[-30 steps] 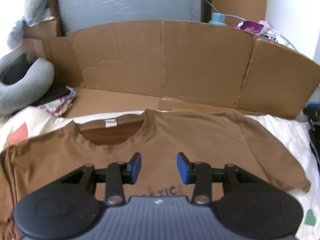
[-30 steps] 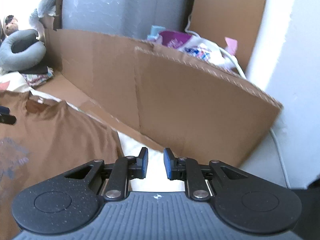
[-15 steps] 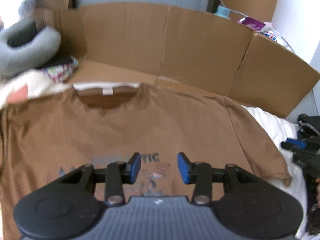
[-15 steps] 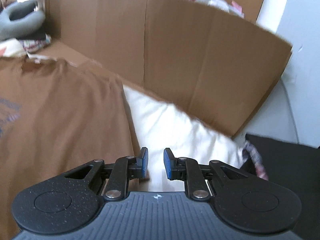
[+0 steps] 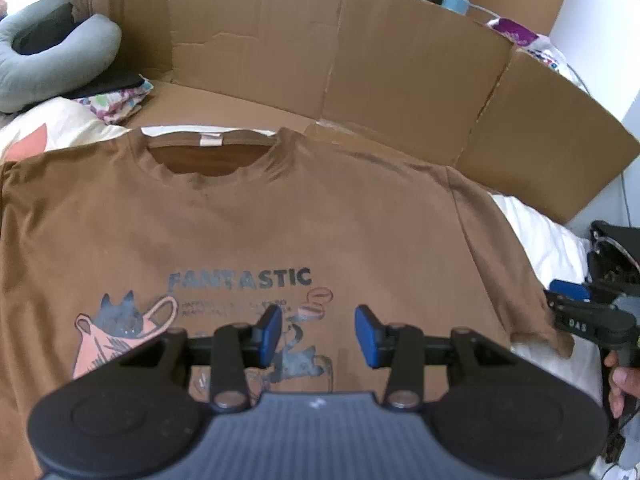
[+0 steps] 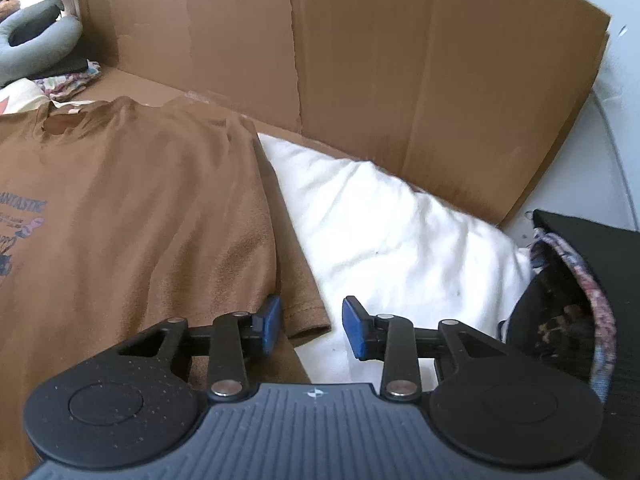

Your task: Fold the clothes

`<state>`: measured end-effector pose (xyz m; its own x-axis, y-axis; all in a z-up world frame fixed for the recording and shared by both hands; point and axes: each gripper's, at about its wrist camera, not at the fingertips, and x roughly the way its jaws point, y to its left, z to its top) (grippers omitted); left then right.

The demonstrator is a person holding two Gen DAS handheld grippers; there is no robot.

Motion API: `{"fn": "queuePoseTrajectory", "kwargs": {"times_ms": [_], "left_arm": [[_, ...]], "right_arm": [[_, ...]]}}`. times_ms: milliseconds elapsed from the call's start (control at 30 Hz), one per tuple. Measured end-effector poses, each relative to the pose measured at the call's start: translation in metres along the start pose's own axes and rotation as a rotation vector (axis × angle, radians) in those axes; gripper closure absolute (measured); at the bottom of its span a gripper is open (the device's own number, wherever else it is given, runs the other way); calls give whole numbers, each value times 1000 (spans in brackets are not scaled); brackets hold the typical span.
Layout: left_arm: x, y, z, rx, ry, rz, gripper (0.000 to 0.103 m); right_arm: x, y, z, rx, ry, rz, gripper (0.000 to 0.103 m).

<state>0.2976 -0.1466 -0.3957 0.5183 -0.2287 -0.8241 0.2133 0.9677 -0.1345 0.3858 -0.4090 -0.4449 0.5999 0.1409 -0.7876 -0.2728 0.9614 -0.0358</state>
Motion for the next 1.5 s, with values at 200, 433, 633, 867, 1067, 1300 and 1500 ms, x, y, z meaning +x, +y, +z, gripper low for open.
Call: {"fn": "queuePoseTrajectory", "kwargs": {"times_ms": [200,433,633,867,1067,1300,1500], "left_arm": [[3,6,-4,-14,19,-3,60],[3,9,-5,-9,24,-5,60],[3,12,-5,-26,30,-1,60],[5,12,-5,-19,40,0,60],[10,15,-4,-16,48,4,60],[18,16,-4,-13,63,0,60],[23,16,-2,-11,71,-10,60]], "right_arm": [[8,-11,4,71,37,52,101],[-4,-17,23,49,15,28,102],[-17,-40,47,37,-29,-73,102],[-13,-62,65,15,-38,-156,102],[-3,-68,81,1,-25,-171,102],[13,-71,92,-13,11,-208,102],[20,-72,89,16,22,-249,86]]}}
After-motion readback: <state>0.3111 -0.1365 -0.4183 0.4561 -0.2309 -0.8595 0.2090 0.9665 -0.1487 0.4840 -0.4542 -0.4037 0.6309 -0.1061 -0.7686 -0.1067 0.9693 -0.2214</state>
